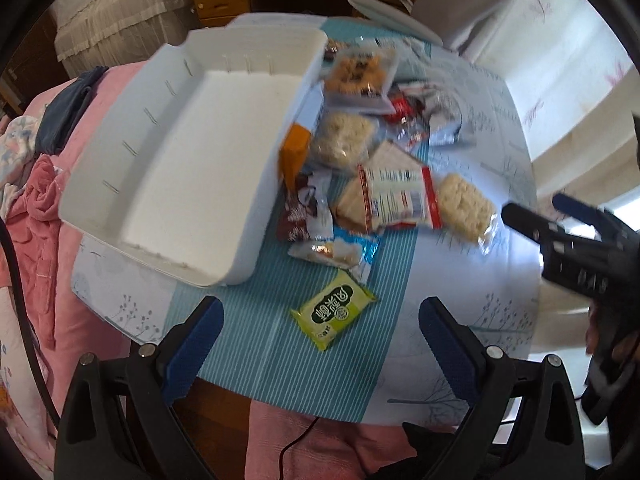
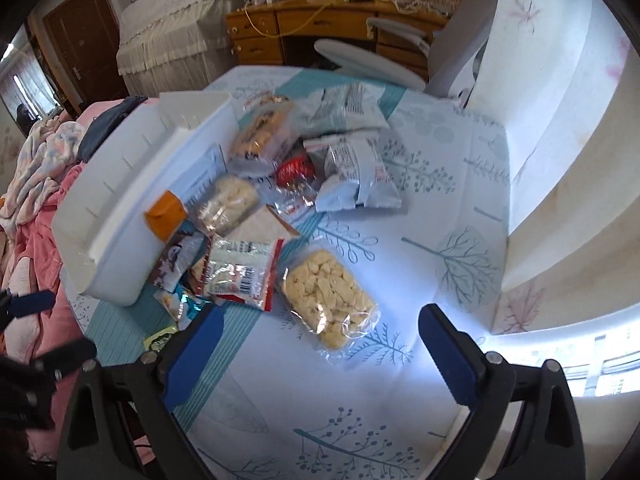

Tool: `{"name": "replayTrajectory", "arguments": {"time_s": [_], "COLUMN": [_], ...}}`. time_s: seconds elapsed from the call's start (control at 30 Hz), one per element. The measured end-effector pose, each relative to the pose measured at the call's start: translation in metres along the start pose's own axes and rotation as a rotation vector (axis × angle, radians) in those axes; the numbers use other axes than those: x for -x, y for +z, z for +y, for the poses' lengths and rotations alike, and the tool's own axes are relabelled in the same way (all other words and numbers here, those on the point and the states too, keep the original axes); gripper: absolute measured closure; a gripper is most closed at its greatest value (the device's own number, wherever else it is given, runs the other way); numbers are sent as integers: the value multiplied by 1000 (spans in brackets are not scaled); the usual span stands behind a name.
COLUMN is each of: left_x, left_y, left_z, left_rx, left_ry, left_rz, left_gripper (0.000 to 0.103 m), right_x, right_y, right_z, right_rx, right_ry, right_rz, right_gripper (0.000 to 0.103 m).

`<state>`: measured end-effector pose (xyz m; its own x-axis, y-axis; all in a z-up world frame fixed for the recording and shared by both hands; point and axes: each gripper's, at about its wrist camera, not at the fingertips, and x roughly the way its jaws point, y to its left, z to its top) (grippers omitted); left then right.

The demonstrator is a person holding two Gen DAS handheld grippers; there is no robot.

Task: Organize snacks
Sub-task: 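Grasp the green-and-white wrapped cake with the left gripper while the right grasps the clear cracker bag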

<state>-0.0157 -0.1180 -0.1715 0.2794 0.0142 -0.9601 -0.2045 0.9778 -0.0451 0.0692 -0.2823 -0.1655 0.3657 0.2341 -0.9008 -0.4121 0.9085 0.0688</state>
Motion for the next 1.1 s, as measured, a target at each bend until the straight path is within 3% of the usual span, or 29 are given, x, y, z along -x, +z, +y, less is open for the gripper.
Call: {"name": "replayTrajectory", "arguments": {"time_s": [0.43, 0.67, 1.1], "left_x": [-88, -112, -132], "left_y": [-16, -16, -21], "left_z": [-31, -31, -7], "left_rx": [-145, -144, -109], "left_ry": [62, 89, 18], "left_rz": [129, 178, 168], "left_gripper": [5, 6, 16], "right_x": [-82, -101, -119], "right_y": [-9, -9, 2], "right_z": [-14, -5, 11], "right_rx": [60, 112, 181], "right_ry": [3, 27, 15], "right_rz": [149, 169, 150], "right_gripper": [9, 9, 14]}}
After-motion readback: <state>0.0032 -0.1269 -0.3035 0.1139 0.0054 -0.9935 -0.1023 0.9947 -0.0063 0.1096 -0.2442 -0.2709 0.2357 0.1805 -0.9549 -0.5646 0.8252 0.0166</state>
